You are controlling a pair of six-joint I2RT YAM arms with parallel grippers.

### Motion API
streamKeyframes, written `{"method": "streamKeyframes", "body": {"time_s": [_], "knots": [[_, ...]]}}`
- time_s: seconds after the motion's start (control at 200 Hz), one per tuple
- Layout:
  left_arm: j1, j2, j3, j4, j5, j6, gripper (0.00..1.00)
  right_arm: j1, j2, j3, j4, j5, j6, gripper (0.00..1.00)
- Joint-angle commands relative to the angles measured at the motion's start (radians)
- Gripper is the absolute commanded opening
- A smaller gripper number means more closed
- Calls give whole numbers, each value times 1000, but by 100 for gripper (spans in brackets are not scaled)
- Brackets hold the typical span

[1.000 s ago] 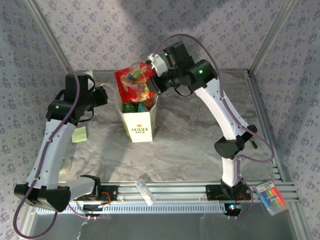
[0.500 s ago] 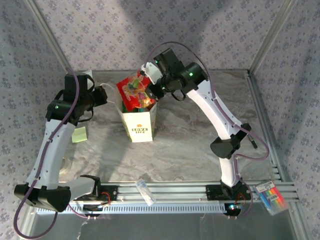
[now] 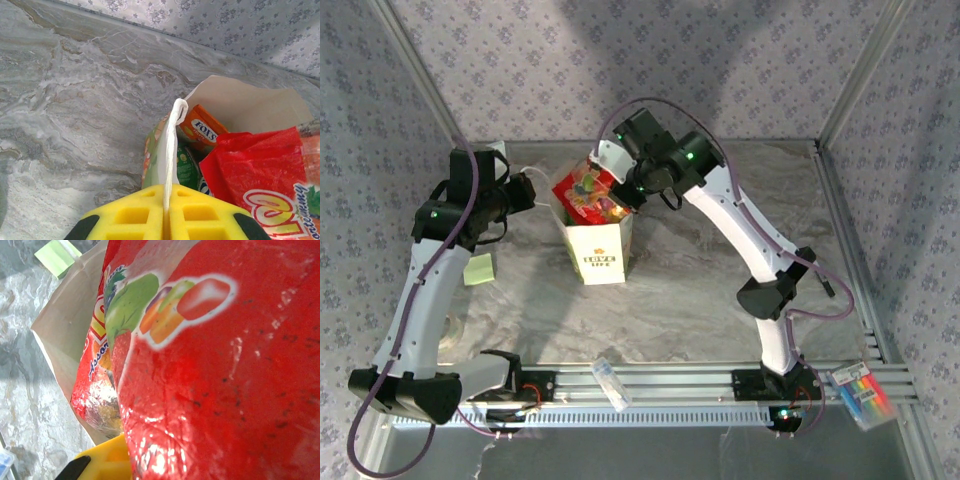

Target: Place the snacks into the paper bag

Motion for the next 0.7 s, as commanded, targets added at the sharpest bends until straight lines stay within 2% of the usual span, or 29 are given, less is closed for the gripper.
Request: {"method": "streamKeyframes", "body": {"time_s": [0.0,0.3,0.695], "knots": [[9,-18,0,14,15,19,10,9,-10,8,9,-9,-92,0],[9,-21,0,12,23,16,10,14,18,-1,-29,-6,-235,0],[11,-40,-22,9,28,11,10,36,90,46,-78,-26,-312,1]]}}
